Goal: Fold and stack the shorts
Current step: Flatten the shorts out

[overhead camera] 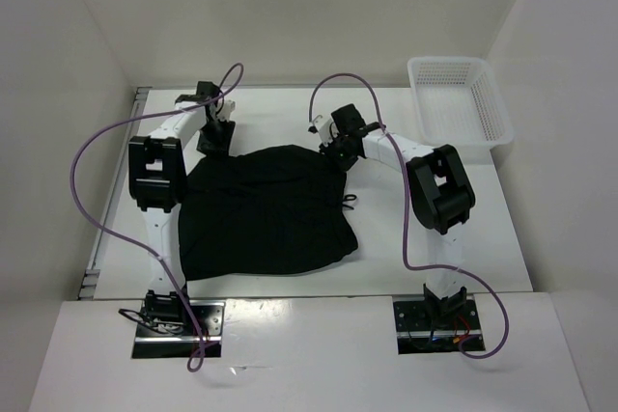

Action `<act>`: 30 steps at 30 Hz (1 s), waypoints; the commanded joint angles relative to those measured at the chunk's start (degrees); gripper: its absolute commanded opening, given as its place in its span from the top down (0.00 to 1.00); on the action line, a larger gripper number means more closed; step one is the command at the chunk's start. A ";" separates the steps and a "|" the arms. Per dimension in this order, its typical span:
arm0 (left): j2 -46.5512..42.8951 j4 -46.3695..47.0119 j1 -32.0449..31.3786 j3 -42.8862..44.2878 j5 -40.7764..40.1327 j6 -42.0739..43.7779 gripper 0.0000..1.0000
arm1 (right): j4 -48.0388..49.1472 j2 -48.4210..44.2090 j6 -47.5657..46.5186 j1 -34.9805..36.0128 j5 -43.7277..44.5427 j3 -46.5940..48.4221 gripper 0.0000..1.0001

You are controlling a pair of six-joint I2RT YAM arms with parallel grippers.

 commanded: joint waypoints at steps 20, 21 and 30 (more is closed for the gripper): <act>-9.29 6.69 10.35 11.72 -1.38 0.21 1.00 | 8.16 -2.35 0.35 0.57 11.10 9.16 1.00; -11.21 6.69 10.37 11.11 -1.37 0.21 1.00 | 8.16 -2.36 -0.35 0.57 11.11 7.68 1.00; -18.78 6.69 11.07 -11.90 0.39 0.21 0.83 | 7.02 -4.82 -3.86 0.57 9.54 1.60 1.00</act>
